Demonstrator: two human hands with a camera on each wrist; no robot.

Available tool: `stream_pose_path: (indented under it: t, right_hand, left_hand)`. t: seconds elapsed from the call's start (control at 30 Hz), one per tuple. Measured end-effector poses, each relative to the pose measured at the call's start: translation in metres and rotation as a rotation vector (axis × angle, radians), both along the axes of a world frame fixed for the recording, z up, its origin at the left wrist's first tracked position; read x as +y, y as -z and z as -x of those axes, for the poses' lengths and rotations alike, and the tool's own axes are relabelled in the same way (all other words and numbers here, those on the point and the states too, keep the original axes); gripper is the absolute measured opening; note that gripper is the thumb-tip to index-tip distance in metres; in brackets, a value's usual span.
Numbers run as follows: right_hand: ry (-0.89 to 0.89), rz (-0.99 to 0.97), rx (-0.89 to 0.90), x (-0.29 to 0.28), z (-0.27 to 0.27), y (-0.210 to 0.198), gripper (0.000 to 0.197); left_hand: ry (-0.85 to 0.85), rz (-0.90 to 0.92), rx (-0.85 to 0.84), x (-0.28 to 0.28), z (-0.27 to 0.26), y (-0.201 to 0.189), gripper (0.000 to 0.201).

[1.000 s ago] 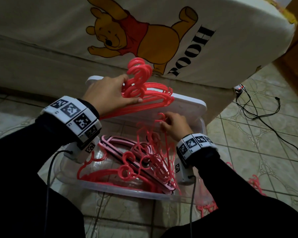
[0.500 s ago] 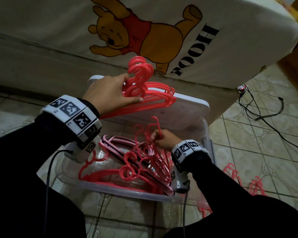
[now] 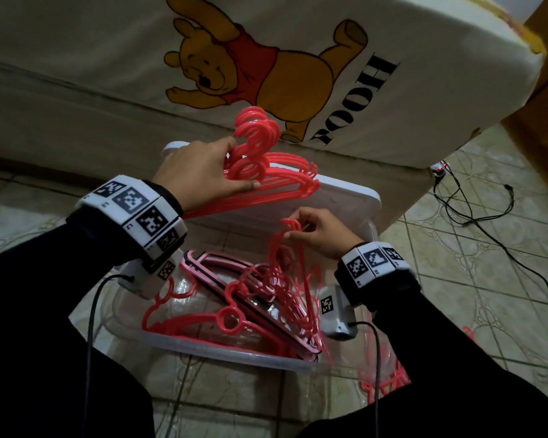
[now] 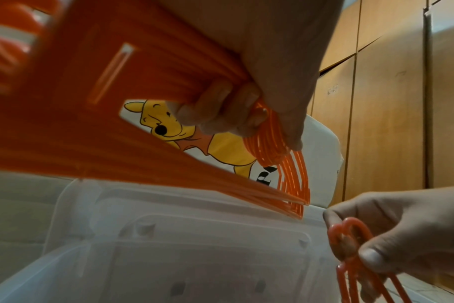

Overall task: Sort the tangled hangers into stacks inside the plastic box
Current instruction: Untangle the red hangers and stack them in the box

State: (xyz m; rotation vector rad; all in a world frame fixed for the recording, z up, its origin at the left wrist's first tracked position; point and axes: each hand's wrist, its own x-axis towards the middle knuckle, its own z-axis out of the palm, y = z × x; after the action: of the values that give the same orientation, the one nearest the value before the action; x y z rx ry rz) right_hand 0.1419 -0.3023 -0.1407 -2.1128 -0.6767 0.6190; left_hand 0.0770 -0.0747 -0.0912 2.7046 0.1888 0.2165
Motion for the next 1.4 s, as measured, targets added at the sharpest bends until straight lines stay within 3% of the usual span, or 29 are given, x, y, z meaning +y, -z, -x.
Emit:
stream_pose_path:
  t: [0.3,0.4,0.53,0.83,1.0,1.2,1.27,1.33,1.4]
  right_hand:
    - [0.065,0.144,-0.223,-0.006,-0.012,0.002,0.031]
    - [0.045,0.157,-0.065,-0.007,-0.016,-0.008,0.026]
    - [0.053,0.029,0.184,-0.01,-0.014,-0.02,0.014]
    - [0.107,-0.059,0.35,-0.006,0.002,-0.033,0.014]
    - [0.335,-0.179,0.403,-0.008,0.0,-0.048,0.018]
    - [0.262,-0.346,0.584,-0.021,-0.001,-0.065,0.024]
    - [0.274,-0.321,0.529,-0.022,-0.001,-0.064,0.021]
    - [0.294,-0.212,0.319,-0.021,0.0,-0.06,0.018]
    - [0.286,-0.235,0.194,-0.022,0.002,-0.057,0.015]
  left_hand:
    - [0.003,-0.004,0.005,-0.001,0.0,0.0,0.059]
    - [0.004,-0.01,0.01,-0.001,0.0,0.0,0.059]
    - [0.011,-0.001,0.001,-0.001,0.0,0.001,0.059]
    - [0.035,0.01,-0.028,-0.003,-0.001,0.003,0.056]
    - [0.038,0.011,-0.05,-0.002,0.0,0.005,0.054]
    - [0.055,0.009,-0.075,-0.002,0.002,0.004,0.055]
    - [0.056,0.018,-0.082,-0.003,0.002,0.003,0.054]
    - [0.057,0.018,-0.082,-0.003,0.002,0.003,0.054]
    - [0.055,0.013,-0.07,-0.003,0.002,0.004,0.055]
